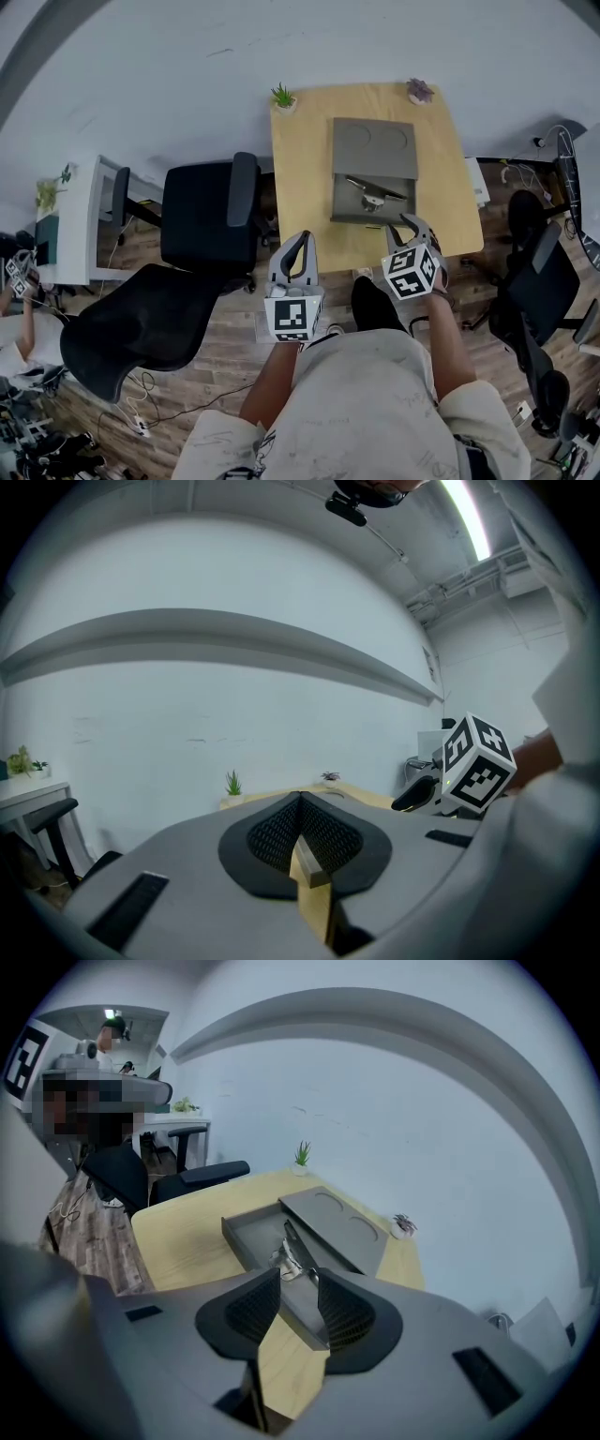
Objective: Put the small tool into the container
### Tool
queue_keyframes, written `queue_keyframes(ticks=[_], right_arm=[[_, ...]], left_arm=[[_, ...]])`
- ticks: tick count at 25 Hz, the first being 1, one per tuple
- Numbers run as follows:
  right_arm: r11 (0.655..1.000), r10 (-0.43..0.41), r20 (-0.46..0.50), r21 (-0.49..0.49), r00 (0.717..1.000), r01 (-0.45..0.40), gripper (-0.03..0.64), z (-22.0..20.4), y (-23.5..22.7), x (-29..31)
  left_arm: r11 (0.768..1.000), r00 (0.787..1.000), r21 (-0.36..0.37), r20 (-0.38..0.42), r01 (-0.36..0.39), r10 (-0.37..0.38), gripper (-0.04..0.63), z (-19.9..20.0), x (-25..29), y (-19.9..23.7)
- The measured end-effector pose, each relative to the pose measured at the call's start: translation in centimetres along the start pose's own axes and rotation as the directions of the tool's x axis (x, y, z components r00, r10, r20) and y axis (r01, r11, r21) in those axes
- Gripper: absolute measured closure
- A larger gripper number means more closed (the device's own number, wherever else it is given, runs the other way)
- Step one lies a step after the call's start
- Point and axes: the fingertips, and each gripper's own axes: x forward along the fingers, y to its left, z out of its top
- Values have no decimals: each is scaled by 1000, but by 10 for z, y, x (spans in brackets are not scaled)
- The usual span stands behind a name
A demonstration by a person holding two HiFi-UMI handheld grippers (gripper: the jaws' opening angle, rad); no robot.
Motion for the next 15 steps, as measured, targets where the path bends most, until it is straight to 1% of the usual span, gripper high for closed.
queue_keyframes(ticks=[5,9,15], right_arm=[[999,-15,23,52,1000,14,477,-2,-6,-11],[991,-33,48,129,998,26,476,-2,-15,-22],[974,-62,92,225,994,40,476,2,-29,-38]], left_arm=[[1000,1000,10,2,-2,2,589,4,0,4],[1000,1000,11,13,1,-1,590,10,2,5],[1000,1000,28,11,7,-7,590,12,6,8]])
